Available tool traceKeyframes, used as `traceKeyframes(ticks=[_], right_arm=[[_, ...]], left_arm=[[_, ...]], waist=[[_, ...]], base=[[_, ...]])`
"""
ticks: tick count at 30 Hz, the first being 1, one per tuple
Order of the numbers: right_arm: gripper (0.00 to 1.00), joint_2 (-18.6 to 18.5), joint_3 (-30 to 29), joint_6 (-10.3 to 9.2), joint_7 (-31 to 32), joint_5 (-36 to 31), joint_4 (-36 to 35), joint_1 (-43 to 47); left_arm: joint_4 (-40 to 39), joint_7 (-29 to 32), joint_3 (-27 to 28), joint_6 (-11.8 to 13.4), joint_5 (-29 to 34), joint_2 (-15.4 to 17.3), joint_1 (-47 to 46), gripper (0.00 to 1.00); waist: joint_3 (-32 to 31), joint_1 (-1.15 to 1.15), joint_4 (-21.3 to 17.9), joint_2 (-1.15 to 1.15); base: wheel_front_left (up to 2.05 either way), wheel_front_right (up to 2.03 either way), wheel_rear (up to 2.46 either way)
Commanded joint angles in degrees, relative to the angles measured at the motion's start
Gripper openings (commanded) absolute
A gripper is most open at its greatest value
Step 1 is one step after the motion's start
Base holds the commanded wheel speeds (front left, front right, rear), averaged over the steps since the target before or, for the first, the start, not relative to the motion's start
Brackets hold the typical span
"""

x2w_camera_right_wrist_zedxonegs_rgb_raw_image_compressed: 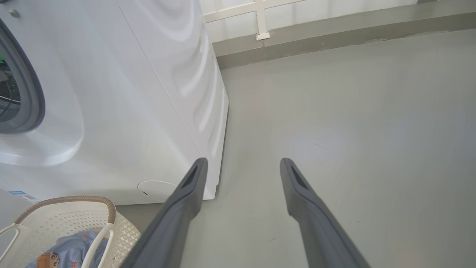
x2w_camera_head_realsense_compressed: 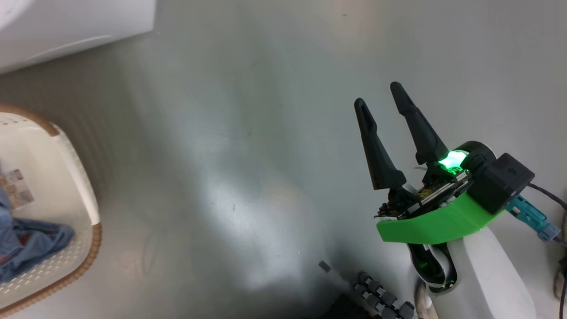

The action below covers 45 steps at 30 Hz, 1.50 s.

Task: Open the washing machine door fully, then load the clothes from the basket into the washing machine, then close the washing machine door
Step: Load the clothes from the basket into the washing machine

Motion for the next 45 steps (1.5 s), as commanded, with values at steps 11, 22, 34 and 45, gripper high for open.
traceKeyframes(ticks=[11,22,34,45], right_arm=[[1.0,0.08,1.27,0.09,-0.42,1.2,-1.11,0.78],[1.0,0.08,0.73,0.09,-0.42,0.33,-0.39,0.66],[1.0,0.08,-1.5,0.09,-0.42,-1.88,0.34,2.29],[1.0,0.08,-4.76,0.09,-0.42,-4.5,0.95,6.66]], left_arm=[[8.7,-3.87,-0.35,-1.67,-0.36,1.33,-3.15,0.0],[13.65,-4.4,-0.31,-4.9,-3.81,-1.49,-4.04,1.0],[14.15,-10.92,-0.52,-4.75,-5.81,-5.38,3.77,1.0],[2.41,-19.09,1.18,-1.58,-8.33,-8.81,24.82,1.0]], waist=[[1.24,0.0,-0.77,0.0],[-0.53,0.0,1.58,0.0],[-6.53,0.0,5.42,0.0],[-14.77,0.0,9.35,0.0]], base=[[0.0,0.0,0.0],[0.0,0.0,0.0],[0.0,0.0,0.0],[0.0,0.0,0.0]])
